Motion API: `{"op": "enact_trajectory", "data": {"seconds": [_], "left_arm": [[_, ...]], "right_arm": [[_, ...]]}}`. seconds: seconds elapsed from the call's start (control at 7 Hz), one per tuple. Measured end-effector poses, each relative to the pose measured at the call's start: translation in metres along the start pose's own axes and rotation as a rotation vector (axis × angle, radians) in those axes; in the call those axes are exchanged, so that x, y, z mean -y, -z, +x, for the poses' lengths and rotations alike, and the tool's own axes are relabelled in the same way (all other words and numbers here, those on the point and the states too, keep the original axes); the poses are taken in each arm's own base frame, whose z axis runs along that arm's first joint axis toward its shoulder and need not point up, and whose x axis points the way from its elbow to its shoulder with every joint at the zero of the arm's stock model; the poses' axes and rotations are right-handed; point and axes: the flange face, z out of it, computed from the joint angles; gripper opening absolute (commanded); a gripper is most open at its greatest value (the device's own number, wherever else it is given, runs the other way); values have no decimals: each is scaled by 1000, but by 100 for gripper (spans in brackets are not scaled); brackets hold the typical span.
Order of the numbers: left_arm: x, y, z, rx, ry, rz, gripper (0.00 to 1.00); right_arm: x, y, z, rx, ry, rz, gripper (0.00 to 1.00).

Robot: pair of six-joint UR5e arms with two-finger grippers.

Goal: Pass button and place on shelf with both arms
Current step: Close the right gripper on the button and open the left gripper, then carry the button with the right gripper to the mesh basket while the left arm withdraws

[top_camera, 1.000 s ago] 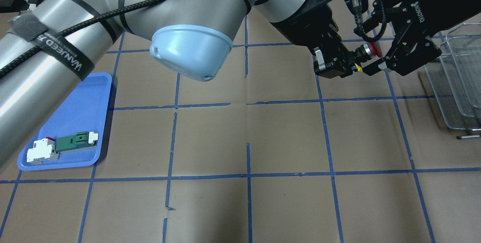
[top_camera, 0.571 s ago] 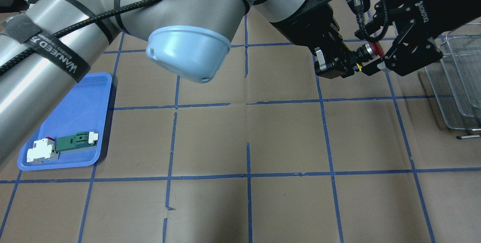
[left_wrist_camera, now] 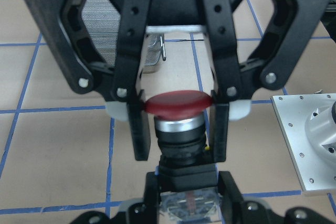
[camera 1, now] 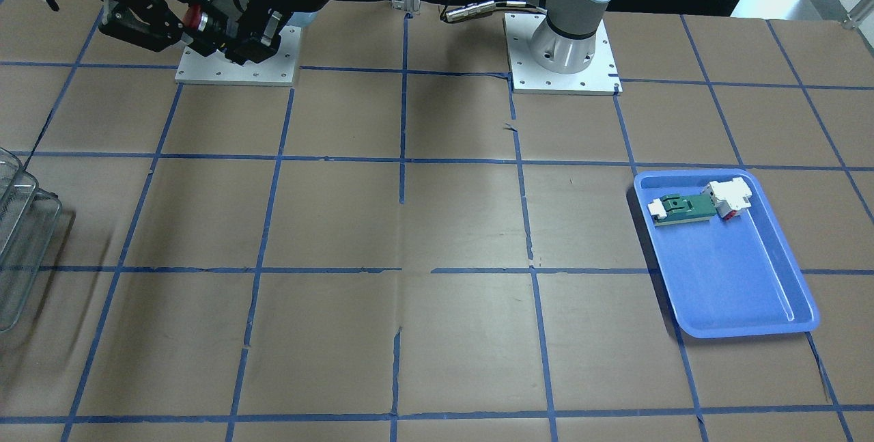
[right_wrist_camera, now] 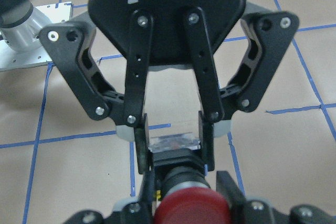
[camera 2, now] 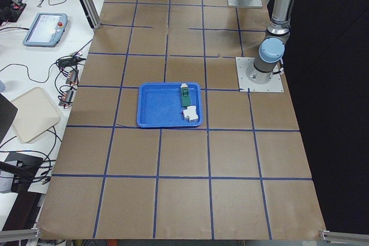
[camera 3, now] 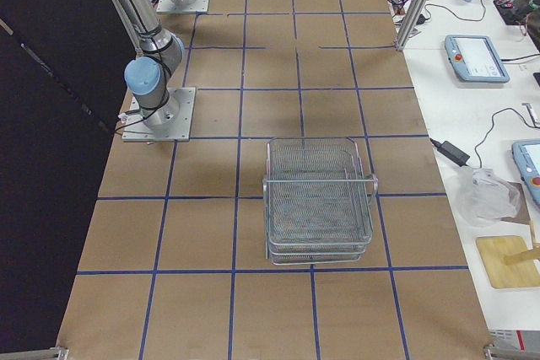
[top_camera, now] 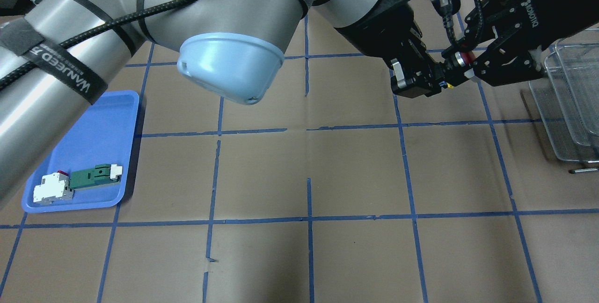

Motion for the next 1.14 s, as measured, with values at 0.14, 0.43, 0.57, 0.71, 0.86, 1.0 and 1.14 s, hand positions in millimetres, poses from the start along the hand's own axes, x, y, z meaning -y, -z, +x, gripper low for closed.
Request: {"op": "enact_trajectory", "data": {"seconds": [0.14,0.43,0.57,0.71,0.86,1.0,1.14], "left_arm": [[0,0,1,0,0,1,18],[-1,1,1,2,2,-1,100],[0,3,2,8,9,-4,100],[1,5,3,12,20,-5,100],[-1,7,3,14,29,-7,100],[-4,11,3,20,39,-17,100],[-12,18,0,46,63,-69,100]], "right_arm": [[0,1,-1,-1,1,-4,0],[1,2,-3,-4,1,-8,0],[1,2,-3,-5,-1,-9,0],[2,3,-4,-5,-1,-12,0],[1,3,-5,-3,-2,-18,0],[0,3,-5,-1,-3,-28,0],[-6,4,-2,0,-7,-55,0]]}}
